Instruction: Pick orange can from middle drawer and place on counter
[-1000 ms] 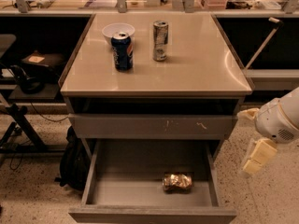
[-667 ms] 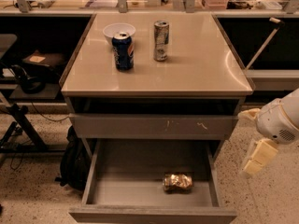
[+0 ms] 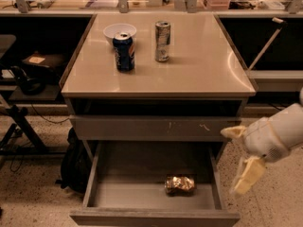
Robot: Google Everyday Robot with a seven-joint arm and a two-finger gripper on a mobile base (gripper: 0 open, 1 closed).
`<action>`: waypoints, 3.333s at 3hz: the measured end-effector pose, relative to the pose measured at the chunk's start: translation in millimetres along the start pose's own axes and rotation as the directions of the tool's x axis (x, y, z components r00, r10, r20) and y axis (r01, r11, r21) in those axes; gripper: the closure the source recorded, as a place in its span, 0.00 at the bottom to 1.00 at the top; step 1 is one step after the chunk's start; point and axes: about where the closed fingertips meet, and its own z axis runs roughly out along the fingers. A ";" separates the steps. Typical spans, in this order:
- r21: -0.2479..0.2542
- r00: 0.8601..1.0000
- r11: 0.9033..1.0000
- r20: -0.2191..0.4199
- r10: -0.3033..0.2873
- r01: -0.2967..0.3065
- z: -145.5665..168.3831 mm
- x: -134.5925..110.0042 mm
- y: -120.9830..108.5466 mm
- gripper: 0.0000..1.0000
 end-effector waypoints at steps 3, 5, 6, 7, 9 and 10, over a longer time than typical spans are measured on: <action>-0.084 0.997 0.996 -0.068 0.021 -0.027 181.7 -69.1 85.2 0.00; -0.010 0.998 0.999 -0.038 0.043 -0.043 175.6 -37.6 36.5 0.00; 0.167 0.994 0.980 0.011 0.111 -0.112 143.5 -3.0 -45.8 0.00; 0.166 0.994 0.980 0.010 0.111 -0.111 144.0 -3.2 -45.1 0.00; 0.216 0.984 0.965 -0.056 0.167 -0.151 227.4 42.0 -51.4 0.00; 0.269 0.986 0.951 -0.020 0.166 -0.154 233.1 33.8 -69.8 0.00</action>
Offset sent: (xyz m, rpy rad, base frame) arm 0.0144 0.2729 -0.2100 -0.1395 -0.0682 -0.5778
